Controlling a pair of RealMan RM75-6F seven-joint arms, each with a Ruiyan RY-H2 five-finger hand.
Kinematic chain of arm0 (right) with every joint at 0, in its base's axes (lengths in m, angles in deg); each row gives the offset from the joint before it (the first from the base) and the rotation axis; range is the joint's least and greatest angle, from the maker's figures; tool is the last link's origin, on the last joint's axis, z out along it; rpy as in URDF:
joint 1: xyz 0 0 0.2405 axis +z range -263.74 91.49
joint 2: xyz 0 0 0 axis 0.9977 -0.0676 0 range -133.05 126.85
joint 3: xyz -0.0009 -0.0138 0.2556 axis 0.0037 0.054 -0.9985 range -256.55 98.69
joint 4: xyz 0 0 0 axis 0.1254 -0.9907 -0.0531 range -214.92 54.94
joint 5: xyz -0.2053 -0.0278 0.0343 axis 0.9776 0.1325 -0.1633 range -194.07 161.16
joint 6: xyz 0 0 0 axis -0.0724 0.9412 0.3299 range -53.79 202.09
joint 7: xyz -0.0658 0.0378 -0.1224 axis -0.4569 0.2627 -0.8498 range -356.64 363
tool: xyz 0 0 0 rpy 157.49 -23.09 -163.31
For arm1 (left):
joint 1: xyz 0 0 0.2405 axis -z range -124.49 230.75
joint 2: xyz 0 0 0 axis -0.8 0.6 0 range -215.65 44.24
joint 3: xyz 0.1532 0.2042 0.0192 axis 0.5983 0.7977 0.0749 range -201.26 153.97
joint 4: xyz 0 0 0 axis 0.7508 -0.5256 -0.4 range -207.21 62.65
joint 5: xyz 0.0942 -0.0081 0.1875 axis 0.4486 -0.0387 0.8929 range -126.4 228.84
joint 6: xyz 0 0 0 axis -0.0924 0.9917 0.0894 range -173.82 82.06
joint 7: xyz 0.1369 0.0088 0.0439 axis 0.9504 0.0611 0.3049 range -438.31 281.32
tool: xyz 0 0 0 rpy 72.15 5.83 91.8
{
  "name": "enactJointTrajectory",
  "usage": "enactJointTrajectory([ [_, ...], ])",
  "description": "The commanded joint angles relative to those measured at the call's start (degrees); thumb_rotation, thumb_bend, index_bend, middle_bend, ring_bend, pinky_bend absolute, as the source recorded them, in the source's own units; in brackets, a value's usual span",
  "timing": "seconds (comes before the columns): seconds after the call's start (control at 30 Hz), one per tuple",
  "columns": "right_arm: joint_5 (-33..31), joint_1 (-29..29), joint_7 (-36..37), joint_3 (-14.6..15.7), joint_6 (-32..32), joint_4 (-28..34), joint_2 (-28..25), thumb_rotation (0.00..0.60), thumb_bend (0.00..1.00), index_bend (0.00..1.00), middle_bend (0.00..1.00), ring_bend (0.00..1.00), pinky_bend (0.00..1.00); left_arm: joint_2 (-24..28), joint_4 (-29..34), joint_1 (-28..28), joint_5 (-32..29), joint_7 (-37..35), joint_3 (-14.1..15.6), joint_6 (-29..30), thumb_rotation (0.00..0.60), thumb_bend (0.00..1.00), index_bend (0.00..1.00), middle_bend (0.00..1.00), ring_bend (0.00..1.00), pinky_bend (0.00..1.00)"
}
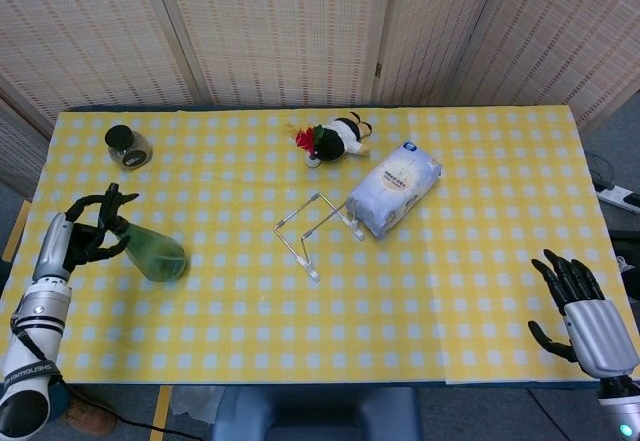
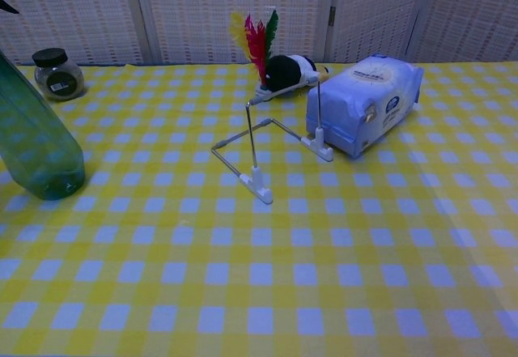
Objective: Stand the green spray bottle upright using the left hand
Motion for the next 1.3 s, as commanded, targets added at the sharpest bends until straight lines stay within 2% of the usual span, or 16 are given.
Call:
enactJointTrajectory([
  [0.03,-0.03,-0.02,-0.04,-0.04,0.08,0.03,0.03,0.6,0.35,0.0,0.0,0.0,0.0,0.31,-0.02,-0.03,0.37,-0.16,0.41,-0.48,0.6,0.27,0.26,1.0,1.0,1.0],
  [0.37,-0.22,0.06,0.02,-0.02,-0.22,0.09,0.02,0.6,0.35,0.0,0.0,0.0,0.0,2.02,1.08,-1.32,4.0,-2.63,2.35,-2.5,0.598,0.14,0.18,1.0,1.0,1.0],
  [0.6,-0.09,0.04,-0.27,0.01,-0.12,0.18,0.05,0.6,0.35,0.0,0.0,0.0,0.0,2.74,1.08,-2.36,6.42,-3.6,3.57,-1.8,0.599,0.14,0.16,1.0,1.0,1.0],
  [0.9,-0.37,0.24,-0.58,0.01,-0.65,0.22,0.16,0.6,0.35,0.0,0.0,0.0,0.0,3.17,-1.31,-5.11,10.8,-4.44,7.23,-0.86,0.598,0.13,0.14,1.0,1.0,1.0],
  [1.0,-0.66,0.25,-0.71,-0.11,-0.68,0.23,0.19,0.6,0.35,0.0,0.0,0.0,0.0,2.85,-2.05,-7.86,15.91,-4.73,9.41,2.71,0.595,0.13,0.14,1.0,1.0,1.0],
  [1.2,-0.96,0.14,-1.01,-0.3,-0.43,0.32,0.3,0.6,0.35,0.0,0.0,0.0,0.0,1.3,-4.64,-15.49,29.71,-1.63,15.35,16.52,0.6,0.13,0.15,1.0,1.0,1.0],
  [1.3,-1.08,0.35,-1.71,-0.26,-0.96,0.36,0.6,0.6,0.35,0.0,0.0,0.0,0.0,0.38,-7.14,-18.75,38.06,-3.87,18.75,20.81,0.6,0.13,0.18,1.0,1.0,1.0],
])
